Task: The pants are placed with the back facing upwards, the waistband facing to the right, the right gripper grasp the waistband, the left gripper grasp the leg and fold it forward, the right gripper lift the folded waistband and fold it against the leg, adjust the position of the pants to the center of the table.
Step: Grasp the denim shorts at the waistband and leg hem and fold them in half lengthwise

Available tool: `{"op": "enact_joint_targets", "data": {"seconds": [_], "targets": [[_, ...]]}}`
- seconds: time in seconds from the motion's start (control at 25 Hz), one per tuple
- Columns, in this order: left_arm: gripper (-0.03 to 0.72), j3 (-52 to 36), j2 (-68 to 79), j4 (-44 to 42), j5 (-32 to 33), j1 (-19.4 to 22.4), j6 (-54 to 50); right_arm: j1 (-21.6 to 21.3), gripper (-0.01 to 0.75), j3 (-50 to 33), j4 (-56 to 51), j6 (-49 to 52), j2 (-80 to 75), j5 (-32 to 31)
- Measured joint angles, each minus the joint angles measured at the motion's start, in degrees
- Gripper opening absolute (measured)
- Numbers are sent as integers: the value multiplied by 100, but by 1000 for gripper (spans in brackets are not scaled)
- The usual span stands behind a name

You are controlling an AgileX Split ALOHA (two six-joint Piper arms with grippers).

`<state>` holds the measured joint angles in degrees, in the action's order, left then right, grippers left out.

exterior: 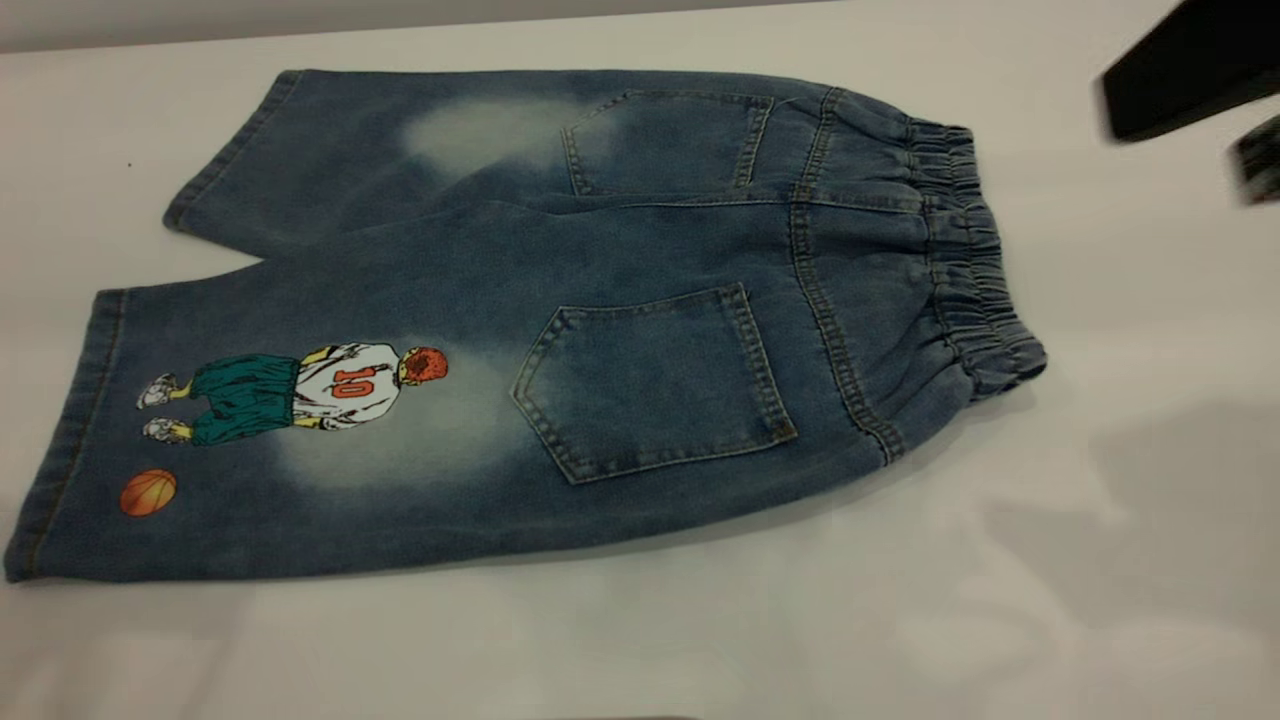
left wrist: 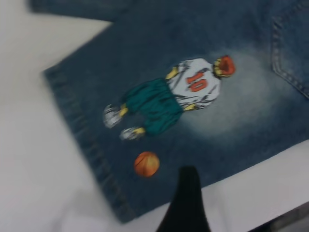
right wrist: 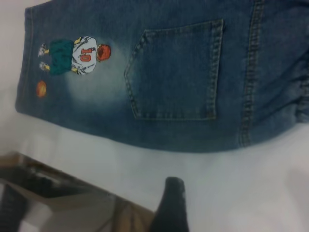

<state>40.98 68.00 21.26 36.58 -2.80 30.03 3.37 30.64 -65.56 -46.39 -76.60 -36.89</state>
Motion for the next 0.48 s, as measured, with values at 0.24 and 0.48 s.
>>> {"op": "enact_joint_targets", "data": {"seconds": [0.24, 0.48], "targets": [[568, 7, 1022, 24, -683, -618, 73, 0, 594, 42, -1586, -1426, -1585, -59], [568, 7, 1633, 59, -936, -868, 73, 0, 594, 155, -2336, -2146, -2690, -173]]}}
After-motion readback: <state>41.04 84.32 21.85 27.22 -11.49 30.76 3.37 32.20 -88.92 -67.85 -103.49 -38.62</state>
